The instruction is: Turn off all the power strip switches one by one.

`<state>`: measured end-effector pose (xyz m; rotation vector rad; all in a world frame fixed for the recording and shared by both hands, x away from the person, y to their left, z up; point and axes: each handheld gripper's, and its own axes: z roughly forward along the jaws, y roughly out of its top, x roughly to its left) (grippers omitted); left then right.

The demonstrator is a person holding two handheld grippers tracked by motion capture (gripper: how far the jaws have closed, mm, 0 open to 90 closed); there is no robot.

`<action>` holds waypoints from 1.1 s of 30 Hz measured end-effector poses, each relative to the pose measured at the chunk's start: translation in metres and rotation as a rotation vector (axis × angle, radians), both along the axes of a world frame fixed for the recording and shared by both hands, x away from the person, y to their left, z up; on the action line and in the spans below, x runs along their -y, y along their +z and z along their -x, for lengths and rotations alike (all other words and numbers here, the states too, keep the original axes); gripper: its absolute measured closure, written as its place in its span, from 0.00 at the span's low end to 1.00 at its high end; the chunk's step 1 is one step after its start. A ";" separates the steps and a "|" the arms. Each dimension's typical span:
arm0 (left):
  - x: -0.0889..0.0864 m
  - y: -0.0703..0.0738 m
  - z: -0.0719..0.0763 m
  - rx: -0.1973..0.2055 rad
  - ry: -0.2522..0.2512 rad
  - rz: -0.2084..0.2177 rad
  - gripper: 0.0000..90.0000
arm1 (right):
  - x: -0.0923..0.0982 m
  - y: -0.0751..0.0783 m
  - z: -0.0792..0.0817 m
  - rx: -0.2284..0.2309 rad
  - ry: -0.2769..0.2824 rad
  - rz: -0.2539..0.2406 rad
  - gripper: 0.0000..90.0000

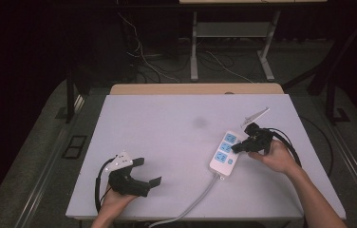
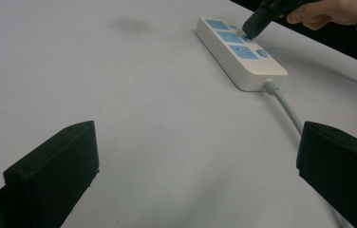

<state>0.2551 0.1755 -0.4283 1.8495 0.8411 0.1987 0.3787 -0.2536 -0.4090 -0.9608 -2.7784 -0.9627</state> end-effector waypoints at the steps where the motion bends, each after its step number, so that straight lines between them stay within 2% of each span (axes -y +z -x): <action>1: 0.000 0.000 0.000 0.000 0.000 0.000 0.00 | 0.000 0.000 0.000 -0.002 0.001 0.002 1.00; 13: 0.000 0.000 0.000 0.000 0.000 0.001 0.00 | 0.003 0.005 0.002 0.001 0.004 0.016 1.00; 33: -0.001 0.000 0.000 0.000 0.001 0.002 0.00 | 0.011 0.044 -0.008 0.056 -0.005 0.035 1.00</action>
